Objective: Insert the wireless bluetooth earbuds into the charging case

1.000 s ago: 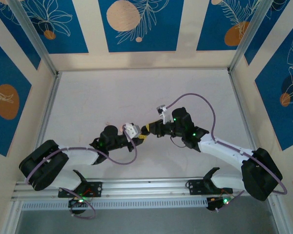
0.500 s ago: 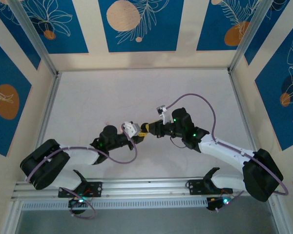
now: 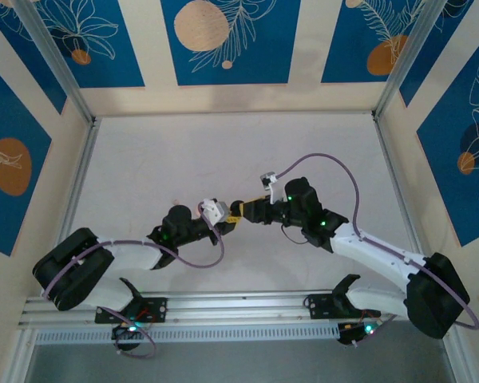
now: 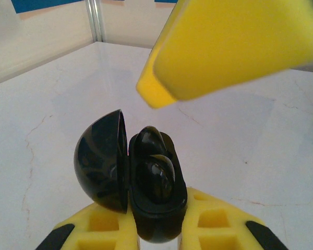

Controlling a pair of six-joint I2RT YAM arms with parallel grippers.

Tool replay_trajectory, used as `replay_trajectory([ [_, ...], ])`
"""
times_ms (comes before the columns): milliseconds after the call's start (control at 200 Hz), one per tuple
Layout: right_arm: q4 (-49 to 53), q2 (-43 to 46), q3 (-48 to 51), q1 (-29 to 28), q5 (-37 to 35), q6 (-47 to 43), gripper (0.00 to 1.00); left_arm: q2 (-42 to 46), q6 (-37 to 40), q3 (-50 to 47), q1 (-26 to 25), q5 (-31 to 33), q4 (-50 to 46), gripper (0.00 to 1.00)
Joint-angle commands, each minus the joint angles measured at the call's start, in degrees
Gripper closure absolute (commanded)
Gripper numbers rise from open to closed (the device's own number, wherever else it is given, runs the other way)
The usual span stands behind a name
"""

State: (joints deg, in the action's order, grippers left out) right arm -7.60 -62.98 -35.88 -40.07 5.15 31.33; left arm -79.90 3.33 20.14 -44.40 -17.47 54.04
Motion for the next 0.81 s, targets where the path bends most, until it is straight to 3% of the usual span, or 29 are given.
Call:
replay_trajectory([
  [0, 2.2, 3.5, -1.0, -0.1, -0.9, -2.1, 0.55, 1.7, 0.5, -0.6, -0.6, 0.3, 1.7, 0.88],
  [200, 9.0, 3.7, -4.0, 3.3, 2.2, -5.0, 0.51, 5.6, 1.1, -2.0, -0.6, 1.9, -1.3, 0.88],
  [405, 10.1, 1.0, -5.0, 9.9, 18.6, -13.0, 0.51, 10.3, 1.9, -2.4, -0.6, -4.3, -6.5, 0.88],
  [605, 4.1, -4.2, -6.8, 15.8, 41.3, -11.2, 0.47, 13.0, 1.1, -1.4, -0.5, -11.1, -8.9, 0.87],
  [800, 3.8, -10.2, -10.3, 12.9, 45.8, -12.4, 0.46, 12.6, 0.9, -0.5, -0.5, -13.2, -9.4, 0.87],
])
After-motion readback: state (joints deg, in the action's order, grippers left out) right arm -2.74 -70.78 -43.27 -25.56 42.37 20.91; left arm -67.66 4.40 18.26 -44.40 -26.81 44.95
